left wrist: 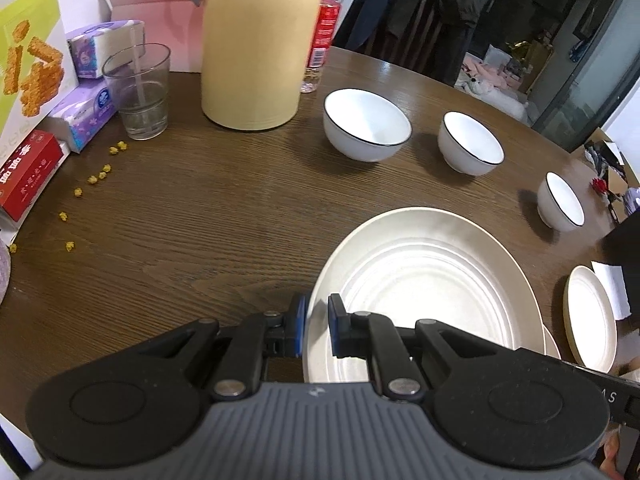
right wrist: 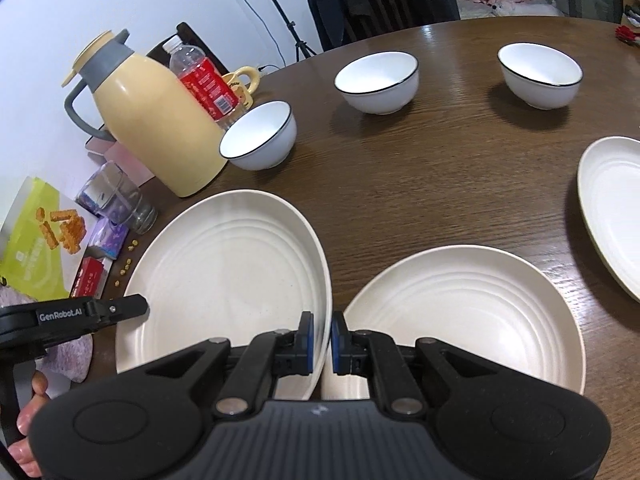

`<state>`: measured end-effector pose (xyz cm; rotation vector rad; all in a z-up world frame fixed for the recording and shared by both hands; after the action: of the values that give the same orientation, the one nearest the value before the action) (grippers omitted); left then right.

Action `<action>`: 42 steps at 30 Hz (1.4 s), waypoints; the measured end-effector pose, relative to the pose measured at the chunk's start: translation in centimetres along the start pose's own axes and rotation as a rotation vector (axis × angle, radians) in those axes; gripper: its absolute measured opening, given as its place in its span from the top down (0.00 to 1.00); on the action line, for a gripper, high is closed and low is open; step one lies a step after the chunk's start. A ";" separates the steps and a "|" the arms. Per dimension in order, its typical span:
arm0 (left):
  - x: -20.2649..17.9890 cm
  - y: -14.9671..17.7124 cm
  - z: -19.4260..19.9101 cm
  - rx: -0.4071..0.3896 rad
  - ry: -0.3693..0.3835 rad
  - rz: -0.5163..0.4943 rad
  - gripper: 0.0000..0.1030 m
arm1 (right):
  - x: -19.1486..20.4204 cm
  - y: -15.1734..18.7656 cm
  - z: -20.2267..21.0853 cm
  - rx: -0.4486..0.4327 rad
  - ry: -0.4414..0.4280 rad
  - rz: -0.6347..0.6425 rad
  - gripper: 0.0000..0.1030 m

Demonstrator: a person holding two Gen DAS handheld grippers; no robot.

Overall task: Organize plates and bowls
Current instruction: 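Lift the held cream plates with both grippers and carry them across the table, then carry the plates toward the napkin and lower them onto the table with both grippers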

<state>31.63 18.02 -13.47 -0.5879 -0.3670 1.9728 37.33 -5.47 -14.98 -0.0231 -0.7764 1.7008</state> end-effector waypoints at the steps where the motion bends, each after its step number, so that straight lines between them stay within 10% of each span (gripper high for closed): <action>1: -0.3 0.1 0.0 0.001 0.002 -0.004 0.88 | -0.2 0.1 0.2 -0.002 0.001 -0.004 0.92; 42: -10.5 5.0 -2.4 0.090 0.096 -0.180 0.88 | -10.4 4.3 5.6 -0.055 0.113 -0.180 0.92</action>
<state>33.20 6.37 -15.38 -0.5700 -0.2613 1.7724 34.36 -17.54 -16.82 -0.0840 -0.7185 1.4948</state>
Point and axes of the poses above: each gripper's, at about its wrist camera, not at the fingertips, and z roughly against the way its jaws point, x to its left, y to its underside, the point moved 9 cm from there along -z, roughly the way its jaws point, and after that the axes turned 5 degrees about z, right-handed, at the moved point
